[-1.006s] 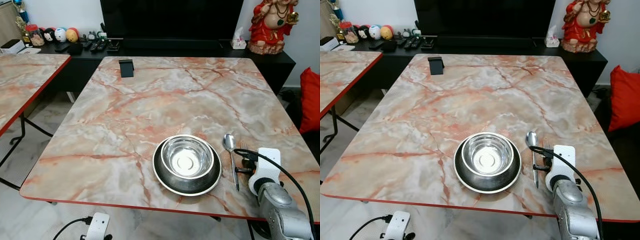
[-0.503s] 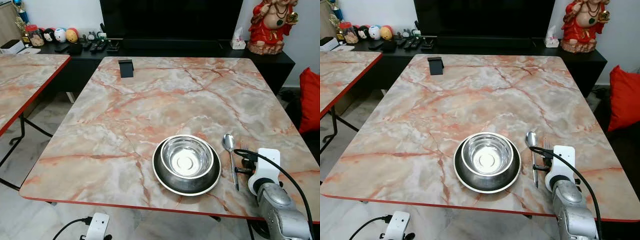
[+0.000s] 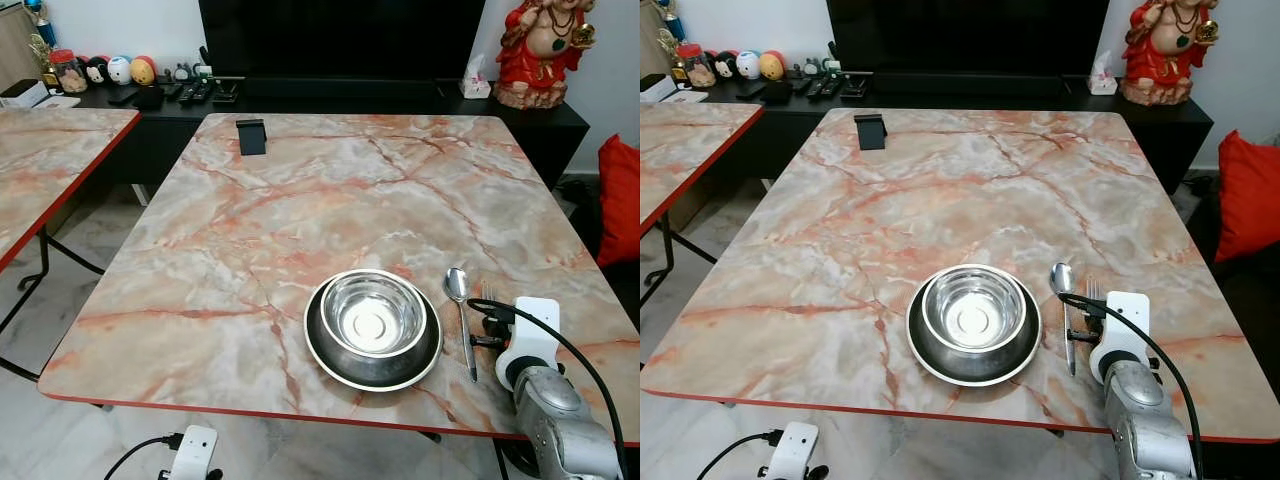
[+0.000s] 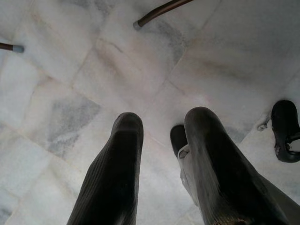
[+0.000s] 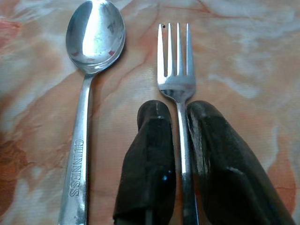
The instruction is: Setting the table
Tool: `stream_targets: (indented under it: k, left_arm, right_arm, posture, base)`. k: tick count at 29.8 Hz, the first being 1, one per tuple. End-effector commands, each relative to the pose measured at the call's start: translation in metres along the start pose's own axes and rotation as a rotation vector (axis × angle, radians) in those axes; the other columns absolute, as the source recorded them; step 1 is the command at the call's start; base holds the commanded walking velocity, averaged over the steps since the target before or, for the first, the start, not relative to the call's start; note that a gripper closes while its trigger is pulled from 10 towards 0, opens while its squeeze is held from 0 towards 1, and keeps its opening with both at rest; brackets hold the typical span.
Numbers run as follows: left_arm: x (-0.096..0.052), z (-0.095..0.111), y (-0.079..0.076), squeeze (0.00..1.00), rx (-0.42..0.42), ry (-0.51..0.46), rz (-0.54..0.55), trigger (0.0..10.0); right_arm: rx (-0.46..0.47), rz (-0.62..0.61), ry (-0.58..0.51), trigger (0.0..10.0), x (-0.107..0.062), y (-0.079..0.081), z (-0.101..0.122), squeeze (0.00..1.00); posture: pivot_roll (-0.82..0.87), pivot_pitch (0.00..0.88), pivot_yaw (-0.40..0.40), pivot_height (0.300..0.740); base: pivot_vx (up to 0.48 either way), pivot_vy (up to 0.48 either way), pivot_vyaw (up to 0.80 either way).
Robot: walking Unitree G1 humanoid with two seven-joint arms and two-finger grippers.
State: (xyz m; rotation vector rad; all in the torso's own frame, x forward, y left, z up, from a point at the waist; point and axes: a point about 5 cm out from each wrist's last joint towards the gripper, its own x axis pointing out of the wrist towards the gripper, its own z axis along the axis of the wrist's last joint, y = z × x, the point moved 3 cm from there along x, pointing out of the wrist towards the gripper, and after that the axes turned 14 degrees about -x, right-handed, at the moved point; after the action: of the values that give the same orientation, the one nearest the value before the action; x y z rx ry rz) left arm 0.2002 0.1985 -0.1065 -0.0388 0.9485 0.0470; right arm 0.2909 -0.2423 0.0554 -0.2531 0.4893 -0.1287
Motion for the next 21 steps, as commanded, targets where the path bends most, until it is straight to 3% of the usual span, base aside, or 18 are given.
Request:
stream_targets:
  k: [1,2,21]
  left_arm:
    - [-0.0003,-0.0007,0.0031,0.0,0.007,0.009,0.004,10.0]
    - [-0.0002,-0.0004,0.003,0.0,0.007,0.009,0.004,10.0]
    - [0.0012,0.0062,-0.0015,0.0,0.012,-0.008,-0.008,10.0]
  right_arm:
    - [-0.004,0.019,0.09,10.0,0.0006,0.0056,-0.0199,0.06]
    - [-0.005,0.019,0.09,10.0,0.0007,0.0058,-0.0197,0.0]
    - [-0.022,0.027,0.08,10.0,0.0032,0.0093,-0.0187,0.0]
  posture:
    - [-0.07,0.0,0.024,0.731]
    - [-0.06,0.0,0.022,0.731]
    - [-0.06,0.0,0.021,0.731]
  base:
    - [0.0,0.0,0.0]
    - [0.0,0.0,0.0]
    - [0.0,0.0,0.0]
